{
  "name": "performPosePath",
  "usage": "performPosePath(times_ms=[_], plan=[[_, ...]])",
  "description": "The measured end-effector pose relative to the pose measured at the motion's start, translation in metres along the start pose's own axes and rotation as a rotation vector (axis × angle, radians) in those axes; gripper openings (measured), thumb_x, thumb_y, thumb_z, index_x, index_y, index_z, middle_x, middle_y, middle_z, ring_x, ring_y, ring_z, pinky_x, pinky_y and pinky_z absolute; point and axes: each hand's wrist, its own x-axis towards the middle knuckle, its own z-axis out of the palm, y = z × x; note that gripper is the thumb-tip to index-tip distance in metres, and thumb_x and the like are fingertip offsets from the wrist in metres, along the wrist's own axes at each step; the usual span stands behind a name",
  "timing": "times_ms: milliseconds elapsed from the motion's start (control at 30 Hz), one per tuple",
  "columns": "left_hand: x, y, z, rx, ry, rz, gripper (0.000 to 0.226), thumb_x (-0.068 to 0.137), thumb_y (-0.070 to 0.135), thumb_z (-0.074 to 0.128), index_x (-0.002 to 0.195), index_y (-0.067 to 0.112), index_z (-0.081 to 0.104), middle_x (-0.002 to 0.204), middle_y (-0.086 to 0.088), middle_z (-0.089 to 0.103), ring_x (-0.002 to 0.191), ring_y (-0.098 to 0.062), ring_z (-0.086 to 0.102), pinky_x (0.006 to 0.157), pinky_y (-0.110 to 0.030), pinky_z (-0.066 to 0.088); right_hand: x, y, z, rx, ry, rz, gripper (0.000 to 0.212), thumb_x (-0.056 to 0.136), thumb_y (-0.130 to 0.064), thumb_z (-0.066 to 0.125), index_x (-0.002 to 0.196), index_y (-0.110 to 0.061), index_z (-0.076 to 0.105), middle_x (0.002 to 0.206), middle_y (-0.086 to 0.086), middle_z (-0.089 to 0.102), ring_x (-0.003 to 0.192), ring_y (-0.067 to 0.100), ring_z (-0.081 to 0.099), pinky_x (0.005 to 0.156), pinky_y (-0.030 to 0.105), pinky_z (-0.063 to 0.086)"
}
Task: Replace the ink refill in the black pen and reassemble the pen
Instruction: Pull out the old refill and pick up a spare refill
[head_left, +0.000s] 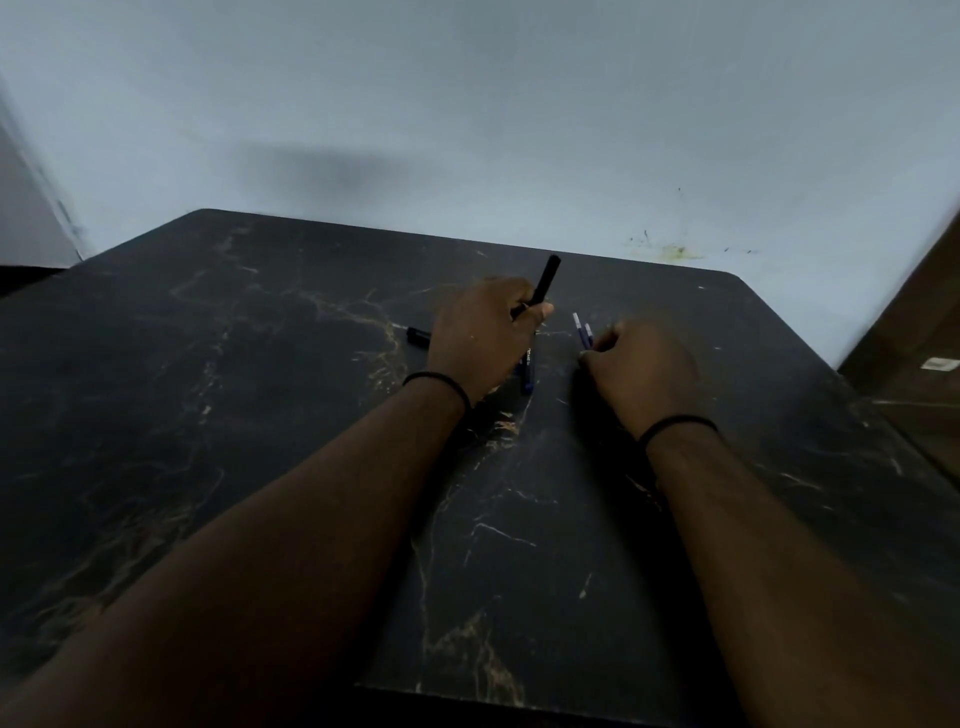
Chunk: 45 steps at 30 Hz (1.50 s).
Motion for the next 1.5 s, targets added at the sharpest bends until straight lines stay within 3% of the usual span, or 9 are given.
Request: performPosePath(times_ms=[200,500,667,933,1067,1200,1300,1400,1500], plan=[[0.0,-0.001,0.0,-0.021,-0.016,-0.012,0.037,0.089,0.039,0.064,0.059,0.025,0.047,0.053,0.008,0.045,0.05,-0.007,0.043,0.051,-0.025,0.038,0.0,0.0,-0.004,0.004,0.017,0.025,0.021,0.086,-0.032,0.067,0.084,-0.014,0.077,0.08,0.008,0.072,0.067,0.023,0.058,0.065,0.025,0.041],[0.0,-0.001,0.0,-0.014,-0.003,-0.019,0.048,0.089,0.039,0.064,0.053,0.026,0.035,0.049,0.009,0.038,0.045,-0.003,0.036,0.048,-0.022,0.029,0.005,0.019,-0.014,0.001,0.134,0.089,0.023,0.09,-0.025,0.058,0.09,-0.006,0.071,0.096,0.016,0.07,0.092,0.038,0.066,0.078,0.034,0.05],[-0.001,-0.002,0.0,-0.014,-0.003,-0.017,0.043,0.09,0.04,0.063,0.056,0.024,0.041,0.051,0.009,0.042,0.048,-0.003,0.04,0.049,-0.023,0.035,0.009,0.028,-0.01,-0.019,0.057,0.128,0.033,0.09,-0.034,0.061,0.096,-0.004,0.071,0.102,0.019,0.07,0.096,0.038,0.065,0.081,0.036,0.051],[0.0,-0.001,0.001,0.003,-0.013,-0.006,0.036,0.09,0.041,0.062,0.061,0.024,0.05,0.054,0.011,0.046,0.051,-0.002,0.044,0.05,-0.022,0.035,0.011,0.024,-0.007,-0.048,-0.029,0.153,0.026,0.087,-0.028,0.063,0.086,-0.004,0.072,0.084,0.015,0.066,0.079,0.033,0.064,0.066,0.027,0.041],[0.0,-0.002,0.0,-0.001,-0.008,-0.006,0.032,0.09,0.042,0.062,0.066,0.021,0.057,0.056,0.01,0.05,0.052,-0.002,0.047,0.051,-0.022,0.039,0.012,0.02,-0.008,-0.154,-0.074,0.111,0.028,0.095,-0.025,0.053,0.111,-0.008,0.068,0.116,0.018,0.065,0.107,0.037,0.062,0.079,0.034,0.043],[-0.001,0.0,0.0,-0.001,-0.011,-0.014,0.031,0.09,0.042,0.062,0.068,0.02,0.06,0.06,0.008,0.056,0.056,-0.005,0.052,0.055,-0.026,0.046,0.01,0.017,-0.013,-0.192,-0.097,0.044,0.032,0.096,-0.029,0.048,0.111,-0.009,0.068,0.12,0.018,0.063,0.109,0.039,0.06,0.088,0.038,0.046],[-0.001,0.001,-0.001,-0.001,-0.012,-0.017,0.031,0.09,0.042,0.063,0.068,0.019,0.062,0.06,0.006,0.058,0.055,-0.008,0.054,0.053,-0.028,0.046,0.008,0.016,-0.014,-0.175,-0.083,0.035,0.028,0.093,-0.025,0.05,0.105,-0.007,0.069,0.116,0.019,0.064,0.105,0.038,0.061,0.081,0.035,0.045],[-0.002,0.001,-0.001,-0.018,-0.009,-0.038,0.034,0.089,0.04,0.065,0.061,0.025,0.053,0.053,0.011,0.049,0.05,-0.001,0.047,0.048,-0.022,0.035,0.011,0.012,-0.017,-0.058,0.069,0.092,0.02,0.088,-0.023,0.052,0.084,-0.006,0.061,0.095,0.019,0.067,0.075,0.034,0.057,0.063,0.031,0.039],[-0.002,0.002,-0.002,0.001,-0.009,-0.029,0.032,0.089,0.041,0.064,0.064,0.023,0.057,0.054,0.012,0.05,0.051,-0.001,0.047,0.049,-0.021,0.035,0.011,0.005,-0.017,0.172,0.264,0.075,0.012,0.089,-0.02,0.047,0.096,-0.011,0.048,0.079,0.006,0.056,0.062,0.025,0.046,0.061,0.03,0.032]])
